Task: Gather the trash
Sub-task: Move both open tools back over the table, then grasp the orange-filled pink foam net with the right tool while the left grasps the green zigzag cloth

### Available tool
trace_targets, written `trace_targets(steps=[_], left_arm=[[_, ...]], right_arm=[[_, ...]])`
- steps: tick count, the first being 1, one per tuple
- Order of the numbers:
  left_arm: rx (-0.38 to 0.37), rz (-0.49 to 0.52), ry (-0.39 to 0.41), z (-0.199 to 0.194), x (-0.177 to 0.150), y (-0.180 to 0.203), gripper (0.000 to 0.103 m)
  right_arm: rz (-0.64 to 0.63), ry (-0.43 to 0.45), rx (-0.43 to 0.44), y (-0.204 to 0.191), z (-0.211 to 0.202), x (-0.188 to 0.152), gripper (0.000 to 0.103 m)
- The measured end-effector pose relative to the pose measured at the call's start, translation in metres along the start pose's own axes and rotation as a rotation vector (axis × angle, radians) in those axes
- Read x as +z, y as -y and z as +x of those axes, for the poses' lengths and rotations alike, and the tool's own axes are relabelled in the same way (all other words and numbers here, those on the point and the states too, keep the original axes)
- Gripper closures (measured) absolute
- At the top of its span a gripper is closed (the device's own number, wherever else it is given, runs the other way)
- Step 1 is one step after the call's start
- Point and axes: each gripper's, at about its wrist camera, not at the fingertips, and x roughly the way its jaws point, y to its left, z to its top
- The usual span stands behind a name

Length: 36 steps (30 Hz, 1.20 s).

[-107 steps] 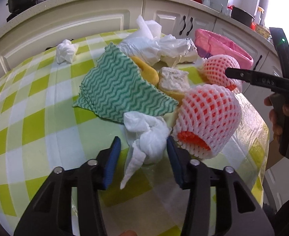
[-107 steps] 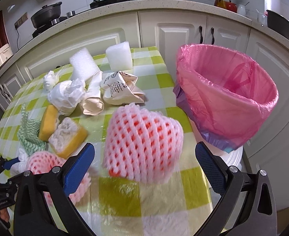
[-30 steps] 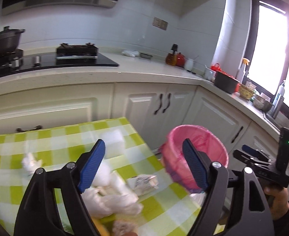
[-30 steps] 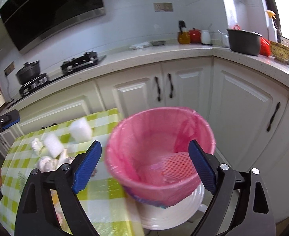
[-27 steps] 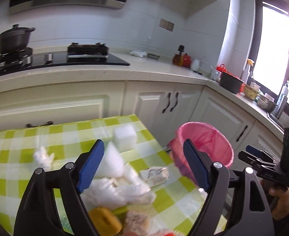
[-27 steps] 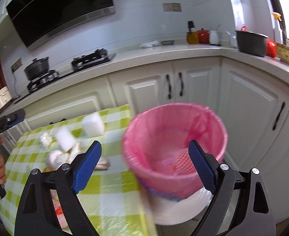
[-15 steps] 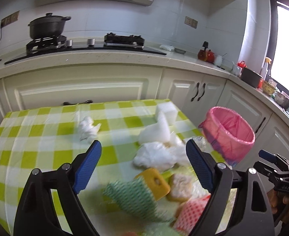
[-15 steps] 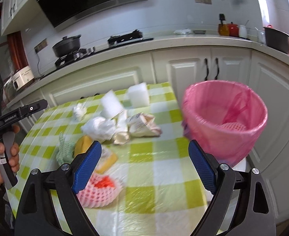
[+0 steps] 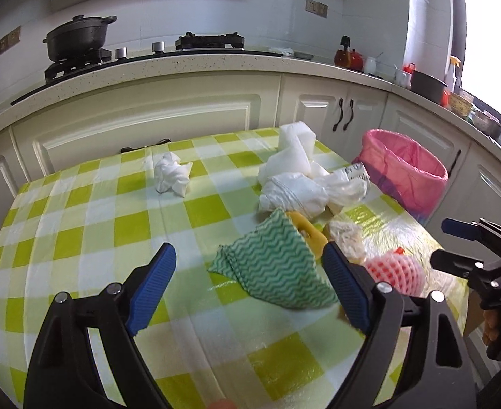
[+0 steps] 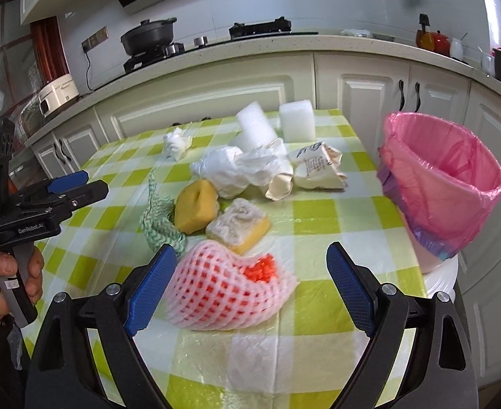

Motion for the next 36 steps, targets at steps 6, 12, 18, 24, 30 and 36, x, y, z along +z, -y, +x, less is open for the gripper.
trace_targets(steps=[6, 12, 18, 24, 30, 36], left_arm=[[-0.029, 0.0, -0.028, 0.004, -0.008, -0.007, 0.018], [-0.078, -0.04, -0.041, 0.015, -0.014, -0.007, 0.018], [-0.023, -0.136, -0.061, 0.029, -0.017, -0.004, 0.018], [-0.011, -0.23, -0.098, 0.043, -0.019, 0.002, 0.019], [-0.043, -0.239, -0.134, 0.056, -0.017, 0.015, 0.03], [-0.052, -0.272, -0.197, 0.077, -0.02, 0.021, 0.036]], right_arm=[[-0.014, -0.049, -0.003, -0.015, 0.017, -0.008, 0.018], [-0.029, -0.084, -0.018, -0.022, 0.035, -0.014, 0.018], [-0.052, -0.111, -0.028, -0.026, 0.048, -0.018, 0.022], [-0.05, -0.128, -0.017, -0.024, 0.055, -0.023, 0.041], [-0.026, -0.114, 0.008, -0.016, 0.051, -0.021, 0.063], [-0.004, -0.112, 0.027, -0.008, 0.047, -0.018, 0.071]])
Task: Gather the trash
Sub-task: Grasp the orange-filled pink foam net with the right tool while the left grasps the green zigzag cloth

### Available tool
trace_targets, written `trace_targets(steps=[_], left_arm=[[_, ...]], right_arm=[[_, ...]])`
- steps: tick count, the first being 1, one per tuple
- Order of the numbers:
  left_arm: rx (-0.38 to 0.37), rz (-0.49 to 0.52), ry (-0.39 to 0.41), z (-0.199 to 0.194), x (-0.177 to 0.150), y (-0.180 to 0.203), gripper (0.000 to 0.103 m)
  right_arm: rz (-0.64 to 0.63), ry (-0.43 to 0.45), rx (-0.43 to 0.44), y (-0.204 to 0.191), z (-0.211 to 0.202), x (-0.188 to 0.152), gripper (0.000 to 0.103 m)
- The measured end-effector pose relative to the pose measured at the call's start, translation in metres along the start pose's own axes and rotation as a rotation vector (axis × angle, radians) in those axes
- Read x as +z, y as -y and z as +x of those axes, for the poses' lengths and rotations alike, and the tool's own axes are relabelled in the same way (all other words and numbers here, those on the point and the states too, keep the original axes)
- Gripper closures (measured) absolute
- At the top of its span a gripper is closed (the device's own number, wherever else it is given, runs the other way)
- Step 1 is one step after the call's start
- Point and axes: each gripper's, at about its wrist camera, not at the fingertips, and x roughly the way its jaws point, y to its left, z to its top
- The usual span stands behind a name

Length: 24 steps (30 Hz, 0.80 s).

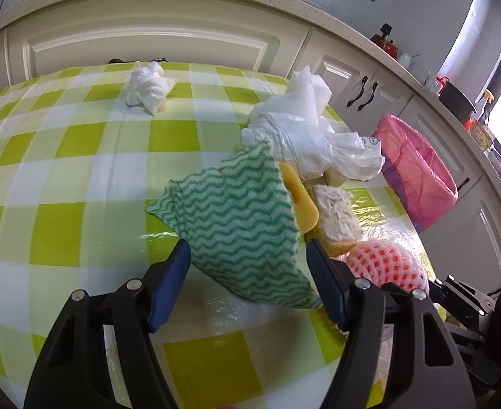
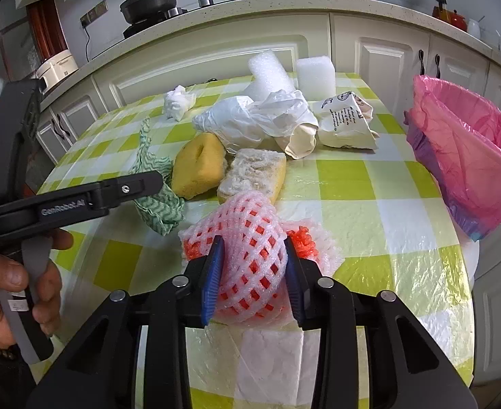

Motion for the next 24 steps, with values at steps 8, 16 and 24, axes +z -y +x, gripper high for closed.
trace_targets(steps=[8, 16, 24], left_arm=[[0.04, -0.021, -0.052, 0.013, 0.0, -0.003, 0.075], [0.118, -0.015, -0.001, -0.018, 0.002, -0.011, 0.085], [0.161, -0.018, 0.078, -0.049, 0.017, -0.013, 0.086]], right_arm=[[0.022, 0.012, 0.022, 0.009, -0.01, 0.003, 0.075], [0.045, 0.058, 0.029, 0.017, -0.032, 0.011, 0.075], [0.079, 0.121, 0.01, 0.035, -0.051, 0.03, 0.075]])
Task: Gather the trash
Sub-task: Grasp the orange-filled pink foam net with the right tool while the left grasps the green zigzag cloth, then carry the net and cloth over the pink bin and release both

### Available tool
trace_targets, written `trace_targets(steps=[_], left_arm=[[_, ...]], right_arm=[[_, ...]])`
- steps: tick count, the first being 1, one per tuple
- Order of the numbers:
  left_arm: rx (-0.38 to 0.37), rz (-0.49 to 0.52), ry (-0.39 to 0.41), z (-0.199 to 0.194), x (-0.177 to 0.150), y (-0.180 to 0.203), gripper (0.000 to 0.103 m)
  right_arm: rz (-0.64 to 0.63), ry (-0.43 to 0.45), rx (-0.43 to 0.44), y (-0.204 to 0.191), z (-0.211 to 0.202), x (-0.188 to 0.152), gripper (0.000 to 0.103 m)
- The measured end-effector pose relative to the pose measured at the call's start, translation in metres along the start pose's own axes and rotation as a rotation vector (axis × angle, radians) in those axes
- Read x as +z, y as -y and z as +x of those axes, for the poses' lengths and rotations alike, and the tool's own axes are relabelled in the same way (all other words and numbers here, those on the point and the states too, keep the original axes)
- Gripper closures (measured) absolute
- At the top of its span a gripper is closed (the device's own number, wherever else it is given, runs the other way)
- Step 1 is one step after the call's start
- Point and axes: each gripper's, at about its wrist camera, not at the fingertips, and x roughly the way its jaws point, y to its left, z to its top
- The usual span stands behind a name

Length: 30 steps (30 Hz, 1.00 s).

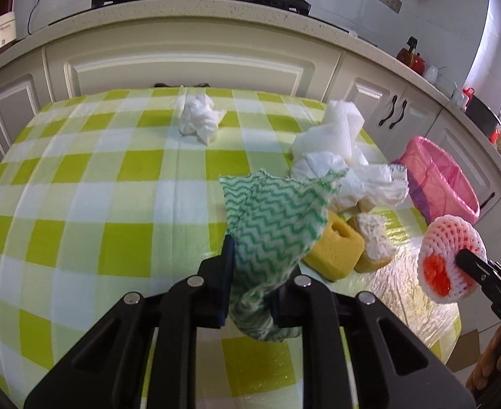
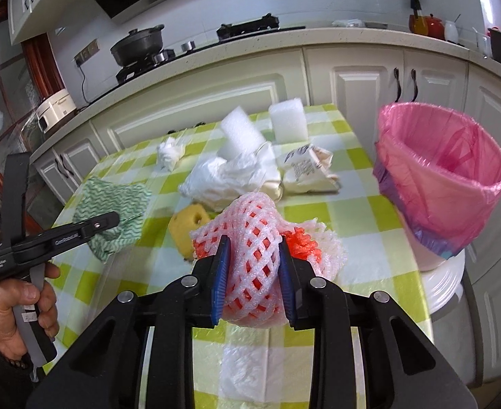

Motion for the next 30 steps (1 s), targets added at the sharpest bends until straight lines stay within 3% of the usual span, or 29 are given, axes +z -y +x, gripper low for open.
trace_targets(steps=[7, 15, 23, 30], left_arm=[[-0.073, 0.057, 0.085, -0.019, 0.037, 0.043, 0.086], [-0.277, 0.215, 0.167, -0.011, 0.1, 0.167, 0.086], [-0.446, 0.272, 0.103, 0.035, 0.131, 0.276, 0.086], [-0.499, 0.283, 0.023, 0.081, 0.138, 0.323, 0.08]], right_arm=[[0.036, 0.099, -0.073, 0.04, -0.016, 0.044, 0.075], [0.103, 0.184, -0.219, 0.122, -0.028, 0.094, 0.075], [0.173, 0.183, -0.298, 0.201, -0.023, 0.119, 0.075], [0.19, 0.164, -0.342, 0.245, -0.013, 0.128, 0.068]])
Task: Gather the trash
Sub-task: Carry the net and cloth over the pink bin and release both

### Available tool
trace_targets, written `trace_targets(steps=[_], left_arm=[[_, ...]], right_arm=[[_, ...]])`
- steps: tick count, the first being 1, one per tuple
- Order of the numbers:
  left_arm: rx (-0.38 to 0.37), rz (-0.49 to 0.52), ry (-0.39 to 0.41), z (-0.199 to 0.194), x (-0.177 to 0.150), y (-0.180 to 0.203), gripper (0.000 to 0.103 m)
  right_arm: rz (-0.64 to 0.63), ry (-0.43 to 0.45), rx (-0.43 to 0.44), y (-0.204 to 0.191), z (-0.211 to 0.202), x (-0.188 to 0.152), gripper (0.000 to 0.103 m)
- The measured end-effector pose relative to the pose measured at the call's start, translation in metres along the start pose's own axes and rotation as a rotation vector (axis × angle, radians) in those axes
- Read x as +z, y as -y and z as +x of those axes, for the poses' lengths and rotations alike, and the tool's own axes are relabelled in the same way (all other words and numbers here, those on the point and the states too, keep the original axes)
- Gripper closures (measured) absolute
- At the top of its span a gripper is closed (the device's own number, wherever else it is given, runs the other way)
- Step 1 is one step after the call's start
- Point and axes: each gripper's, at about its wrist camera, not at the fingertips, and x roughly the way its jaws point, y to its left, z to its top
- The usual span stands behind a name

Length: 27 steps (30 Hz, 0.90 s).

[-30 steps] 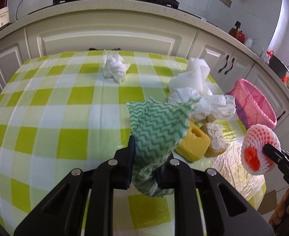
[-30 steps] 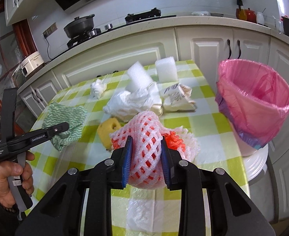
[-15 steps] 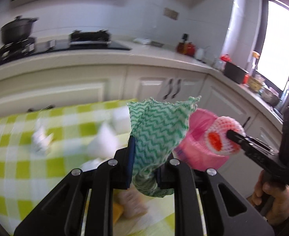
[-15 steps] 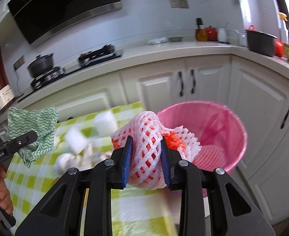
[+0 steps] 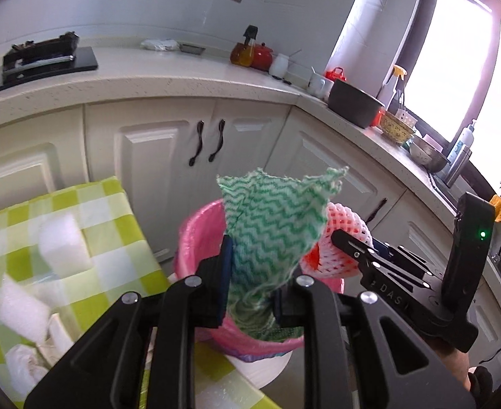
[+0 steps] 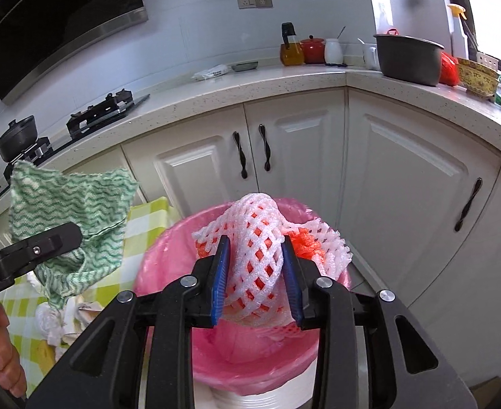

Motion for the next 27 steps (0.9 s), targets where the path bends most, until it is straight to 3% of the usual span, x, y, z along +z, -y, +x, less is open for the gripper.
trace_targets(steps=[3, 5, 11, 18, 21, 27], left_arm=[[-0.01, -0.01, -0.031, 0.023, 0.004, 0.0, 0.065], [-0.005, -0.008, -0.048, 0.036, 0.006, -0.001, 0.059], [0.014, -0.028, -0.033, 0.029, 0.001, -0.013, 0.048], [0.093, -0.025, 0.061, -0.032, -0.017, -0.031, 0.038], [0.155, -0.027, 0.121, -0.069, -0.029, -0.046, 0.031], [0.313, -0.042, 0.236, -0.148, -0.066, -0.085, 0.021]], right_arm=[[0.011, -0.002, -0.017, 0.01, 0.006, 0.001, 0.062], [0.019, -0.001, -0.02, 0.016, 0.009, 0.001, 0.045], [-0.002, 0.026, -0.027, 0.016, 0.007, -0.001, 0.042], [-0.039, 0.105, -0.015, -0.005, -0.018, -0.011, 0.032], [-0.062, 0.153, 0.006, -0.024, -0.037, -0.021, 0.025], [-0.111, 0.2, 0.075, -0.07, -0.067, -0.044, 0.018]])
